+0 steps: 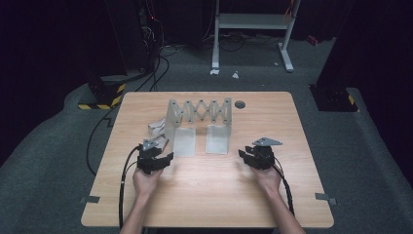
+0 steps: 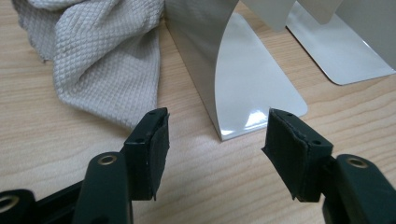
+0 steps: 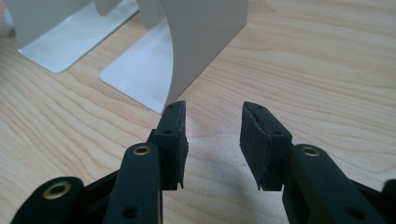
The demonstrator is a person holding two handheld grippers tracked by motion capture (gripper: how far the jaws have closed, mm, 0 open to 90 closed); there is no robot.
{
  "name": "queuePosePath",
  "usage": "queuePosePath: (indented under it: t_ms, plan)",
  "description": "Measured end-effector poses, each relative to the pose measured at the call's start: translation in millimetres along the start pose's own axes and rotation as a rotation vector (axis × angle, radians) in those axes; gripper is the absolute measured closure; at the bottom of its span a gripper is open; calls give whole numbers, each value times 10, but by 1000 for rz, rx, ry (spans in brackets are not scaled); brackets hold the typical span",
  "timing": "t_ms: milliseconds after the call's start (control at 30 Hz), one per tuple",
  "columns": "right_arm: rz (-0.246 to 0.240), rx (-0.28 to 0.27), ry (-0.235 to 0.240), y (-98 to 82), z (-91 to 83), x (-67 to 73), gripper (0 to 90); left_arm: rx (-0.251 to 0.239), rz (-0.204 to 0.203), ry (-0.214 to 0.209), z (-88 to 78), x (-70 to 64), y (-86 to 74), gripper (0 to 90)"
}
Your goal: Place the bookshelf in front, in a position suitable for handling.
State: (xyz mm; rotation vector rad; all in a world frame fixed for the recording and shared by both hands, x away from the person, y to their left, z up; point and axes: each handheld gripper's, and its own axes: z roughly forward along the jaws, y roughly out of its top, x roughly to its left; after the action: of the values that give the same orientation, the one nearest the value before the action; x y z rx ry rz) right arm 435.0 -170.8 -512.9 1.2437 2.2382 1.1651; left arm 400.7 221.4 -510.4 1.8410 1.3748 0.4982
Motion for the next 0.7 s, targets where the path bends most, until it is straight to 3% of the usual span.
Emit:
queuePosePath:
  t_ms: [67, 233, 700]
  plan:
    - [11, 14, 13, 14, 65, 9, 611, -18, -14, -12, 18, -3, 27, 409]
    - [7, 9, 33, 85, 181, 110, 605, 15, -26, 10, 112, -3, 96, 432]
    - [36, 5, 17, 161, 413, 206, 580, 3, -78, 72, 307, 12, 125, 535]
